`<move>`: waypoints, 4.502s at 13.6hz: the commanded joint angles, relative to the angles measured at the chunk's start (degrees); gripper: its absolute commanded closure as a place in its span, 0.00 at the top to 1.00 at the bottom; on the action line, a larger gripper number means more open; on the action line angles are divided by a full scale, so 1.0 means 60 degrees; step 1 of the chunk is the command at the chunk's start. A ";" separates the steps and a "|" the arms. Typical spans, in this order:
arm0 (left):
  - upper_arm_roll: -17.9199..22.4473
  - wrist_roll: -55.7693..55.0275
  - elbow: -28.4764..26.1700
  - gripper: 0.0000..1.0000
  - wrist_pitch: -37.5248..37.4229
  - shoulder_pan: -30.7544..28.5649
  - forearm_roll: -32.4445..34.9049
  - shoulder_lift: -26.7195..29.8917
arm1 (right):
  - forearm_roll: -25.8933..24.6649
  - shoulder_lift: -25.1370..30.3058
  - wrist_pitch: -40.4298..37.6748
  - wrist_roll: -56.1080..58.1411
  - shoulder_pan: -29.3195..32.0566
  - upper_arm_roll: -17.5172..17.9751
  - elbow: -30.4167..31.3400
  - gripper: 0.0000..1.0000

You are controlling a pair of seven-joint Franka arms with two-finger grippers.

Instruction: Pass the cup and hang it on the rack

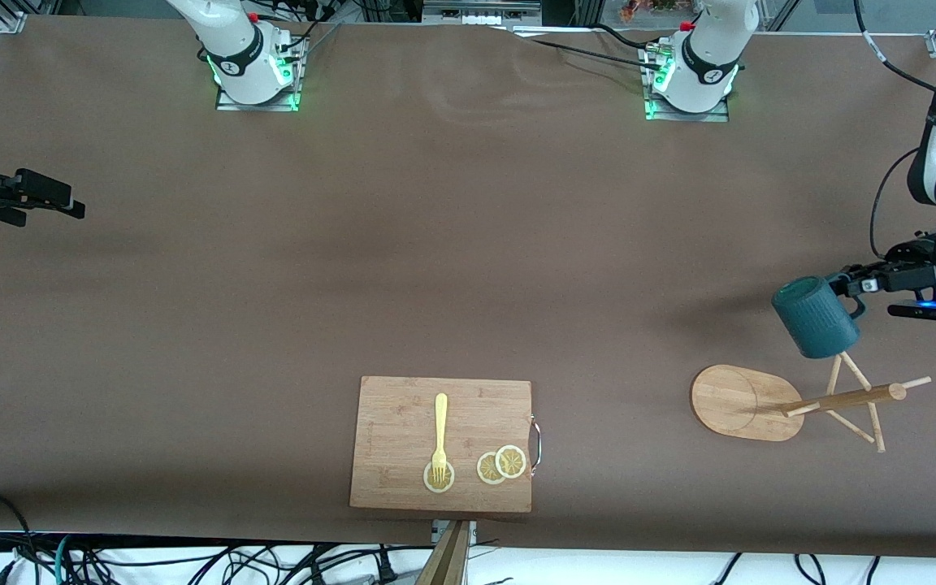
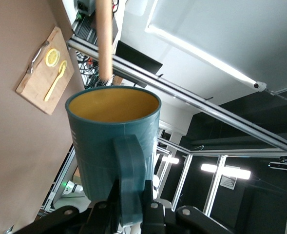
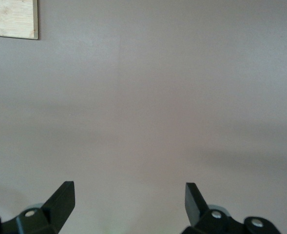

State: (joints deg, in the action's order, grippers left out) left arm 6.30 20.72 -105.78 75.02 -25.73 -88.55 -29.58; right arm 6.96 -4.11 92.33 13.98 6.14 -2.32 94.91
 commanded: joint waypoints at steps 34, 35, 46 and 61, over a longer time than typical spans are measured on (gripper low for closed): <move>0.0108 0.0648 0.1824 1.00 -0.1267 -0.0649 0.2901 -0.1356 | -0.0734 0.1095 -0.1693 -0.1422 -0.0116 0.0503 -0.0188 1.00; 0.0122 0.0648 0.1838 1.00 -0.1325 -0.0649 0.3429 -0.1166 | -0.0735 0.1125 -0.1707 -0.1436 -0.0116 0.0533 -0.0188 1.00; 0.0049 0.0473 0.2348 1.00 -0.1458 0.0170 0.8132 0.0388 | -0.0618 0.1374 -0.1488 -0.1436 -0.0116 0.0533 0.0179 1.00; -0.0800 -0.1065 0.6014 1.00 -0.0054 0.3157 1.4064 0.0723 | -0.0603 0.1374 -0.1459 -0.1436 -0.0116 0.0533 0.0325 1.00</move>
State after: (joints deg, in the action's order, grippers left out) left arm 1.23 14.30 -71.11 73.29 -9.35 -9.56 -26.92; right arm 2.56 3.47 82.94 5.19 5.20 0.72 95.93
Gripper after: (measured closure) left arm 0.000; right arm 0.000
